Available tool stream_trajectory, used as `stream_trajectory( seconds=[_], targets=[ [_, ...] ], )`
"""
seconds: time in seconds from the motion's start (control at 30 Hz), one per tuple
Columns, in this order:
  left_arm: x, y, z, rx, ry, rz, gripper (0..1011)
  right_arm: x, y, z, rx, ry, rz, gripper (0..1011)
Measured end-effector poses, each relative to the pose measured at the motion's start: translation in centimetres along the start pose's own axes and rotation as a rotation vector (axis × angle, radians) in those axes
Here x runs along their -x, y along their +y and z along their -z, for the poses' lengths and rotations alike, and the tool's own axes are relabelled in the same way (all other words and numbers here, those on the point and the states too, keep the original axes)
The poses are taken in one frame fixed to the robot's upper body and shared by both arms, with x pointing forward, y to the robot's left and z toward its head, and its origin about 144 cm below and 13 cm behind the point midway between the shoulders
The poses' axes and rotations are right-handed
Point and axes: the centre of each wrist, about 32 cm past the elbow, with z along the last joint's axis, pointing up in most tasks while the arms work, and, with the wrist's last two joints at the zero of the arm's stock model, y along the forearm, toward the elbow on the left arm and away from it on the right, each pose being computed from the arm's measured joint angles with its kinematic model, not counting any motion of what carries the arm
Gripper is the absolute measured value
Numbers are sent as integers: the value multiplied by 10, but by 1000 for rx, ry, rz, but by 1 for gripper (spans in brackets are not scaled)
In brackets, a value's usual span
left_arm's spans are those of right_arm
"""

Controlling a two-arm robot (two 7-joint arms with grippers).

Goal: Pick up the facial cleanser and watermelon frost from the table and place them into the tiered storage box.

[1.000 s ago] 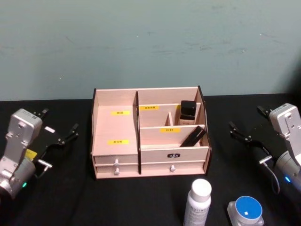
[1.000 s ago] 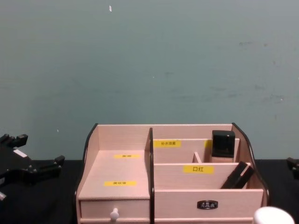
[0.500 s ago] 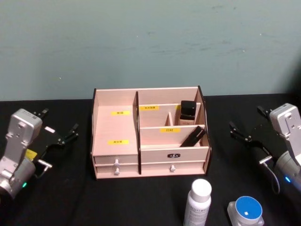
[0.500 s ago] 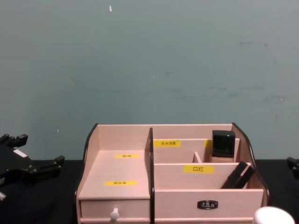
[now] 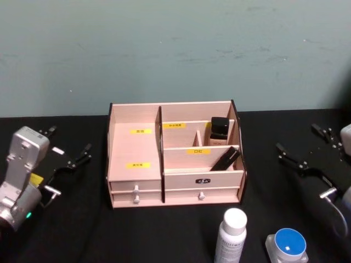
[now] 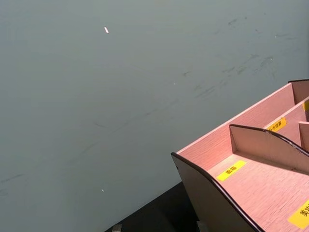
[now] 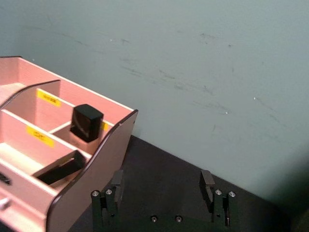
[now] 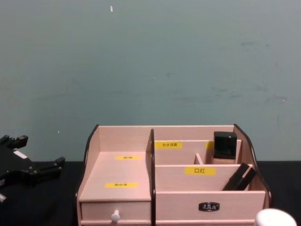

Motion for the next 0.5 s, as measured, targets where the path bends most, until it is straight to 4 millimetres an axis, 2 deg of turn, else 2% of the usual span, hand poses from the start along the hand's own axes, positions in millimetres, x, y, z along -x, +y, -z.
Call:
stream_trajectory(
  seconds=[0.27,0.5],
  targets=[
    [0,0,0,0,0,0,1001,4,-35,-31,44,80,-43,1002],
    [0,0,0,0,0,0,1001,11,-61,-45,98,142,-127,1003]
  ],
)
